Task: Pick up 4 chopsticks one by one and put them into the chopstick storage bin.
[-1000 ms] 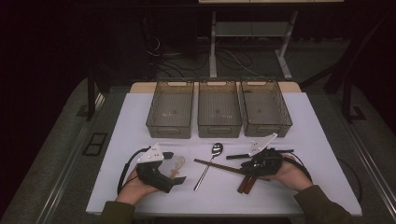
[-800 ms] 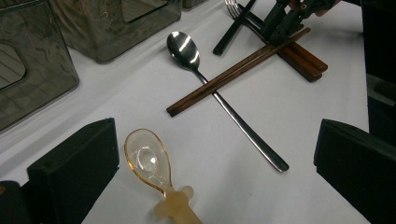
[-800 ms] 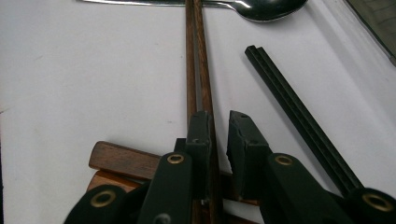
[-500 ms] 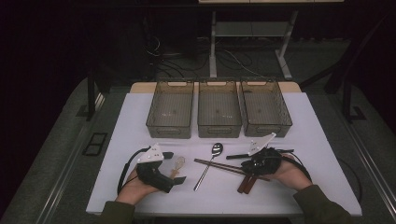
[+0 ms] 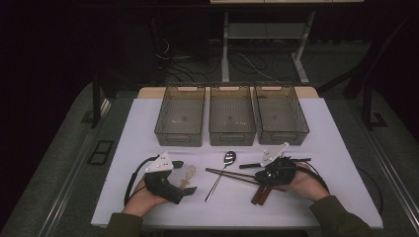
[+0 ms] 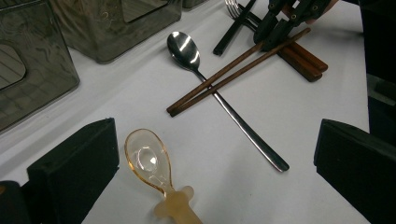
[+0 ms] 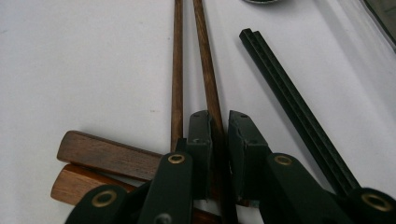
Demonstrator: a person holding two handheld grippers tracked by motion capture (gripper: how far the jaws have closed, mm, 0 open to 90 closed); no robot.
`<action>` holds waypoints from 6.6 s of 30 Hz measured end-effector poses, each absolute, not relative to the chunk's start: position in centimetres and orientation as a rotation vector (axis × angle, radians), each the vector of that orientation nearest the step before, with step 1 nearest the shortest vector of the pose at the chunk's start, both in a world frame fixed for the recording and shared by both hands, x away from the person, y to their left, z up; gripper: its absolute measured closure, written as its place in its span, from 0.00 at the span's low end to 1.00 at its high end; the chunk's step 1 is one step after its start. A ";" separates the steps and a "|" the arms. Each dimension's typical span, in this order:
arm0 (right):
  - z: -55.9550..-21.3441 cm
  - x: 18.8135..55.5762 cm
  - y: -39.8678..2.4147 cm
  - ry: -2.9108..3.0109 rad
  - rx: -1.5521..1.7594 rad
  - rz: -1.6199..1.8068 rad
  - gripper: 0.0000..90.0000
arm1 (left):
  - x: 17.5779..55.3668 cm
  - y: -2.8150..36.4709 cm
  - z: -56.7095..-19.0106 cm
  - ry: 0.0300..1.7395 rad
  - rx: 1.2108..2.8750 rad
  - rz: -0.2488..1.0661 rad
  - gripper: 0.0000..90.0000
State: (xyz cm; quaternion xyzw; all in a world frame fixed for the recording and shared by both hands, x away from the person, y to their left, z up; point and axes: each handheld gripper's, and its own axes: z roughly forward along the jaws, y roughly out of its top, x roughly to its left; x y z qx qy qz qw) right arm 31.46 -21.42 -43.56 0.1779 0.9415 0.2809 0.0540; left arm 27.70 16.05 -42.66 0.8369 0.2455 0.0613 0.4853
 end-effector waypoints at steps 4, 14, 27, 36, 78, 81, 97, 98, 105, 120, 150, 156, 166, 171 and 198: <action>-43.5 31.4 -21.3 2.860 0.525 0.842 0.87 | 27.7 16.0 -42.7 0.598 2.033 0.149 0.00; -43.6 31.5 -21.4 2.867 0.499 0.848 0.91 | 27.7 16.0 -42.7 0.597 2.036 0.148 0.00; -43.7 31.7 -21.7 2.866 0.529 0.878 0.93 | 27.7 15.9 -42.8 0.597 2.041 0.149 0.00; -43.7 31.6 -21.7 2.863 0.525 0.877 0.93 | 27.8 16.2 -42.9 0.601 2.048 0.150 0.00; -40.6 32.1 -22.5 2.651 0.728 1.230 0.93 | 27.7 15.9 -43.4 0.587 2.082 0.159 0.00; -40.4 32.4 -22.3 2.644 0.730 1.237 0.93 | 27.7 15.9 -43.5 0.588 2.081 0.158 0.00; -40.3 34.2 -20.0 2.615 0.748 1.244 0.93 | 27.6 15.9 -43.4 0.587 2.080 0.156 0.00; -40.3 34.3 -19.8 2.614 0.750 1.246 0.93 | 27.6 15.9 -43.4 0.587 2.081 0.155 0.00; -40.2 34.7 -18.7 2.611 0.751 1.249 0.93 | 27.7 15.8 -43.5 0.588 2.080 0.152 0.00; -39.2 36.5 -16.1 2.568 0.823 1.257 0.93 | 27.5 15.7 -43.5 0.595 2.070 0.152 0.00; -37.3 40.5 -12.5 2.500 0.943 1.263 0.93 | 27.6 15.6 -43.5 0.591 2.065 0.150 0.00; -36.7 41.5 -11.5 2.488 0.944 1.267 0.93 | 27.5 15.5 -43.5 0.578 2.077 0.145 0.00; -35.8 42.8 -9.4 2.458 0.956 1.281 0.93 | 27.5 15.5 -43.5 0.570 2.071 0.137 0.00; -35.5 43.4 -8.3 2.446 0.957 1.302 0.93 | 27.6 15.5 -43.5 0.571 2.063 0.135 0.00; -36.5 46.4 0.7 2.496 0.937 1.300 0.93 | 27.5 15.4 -43.3 0.543 2.063 0.124 0.00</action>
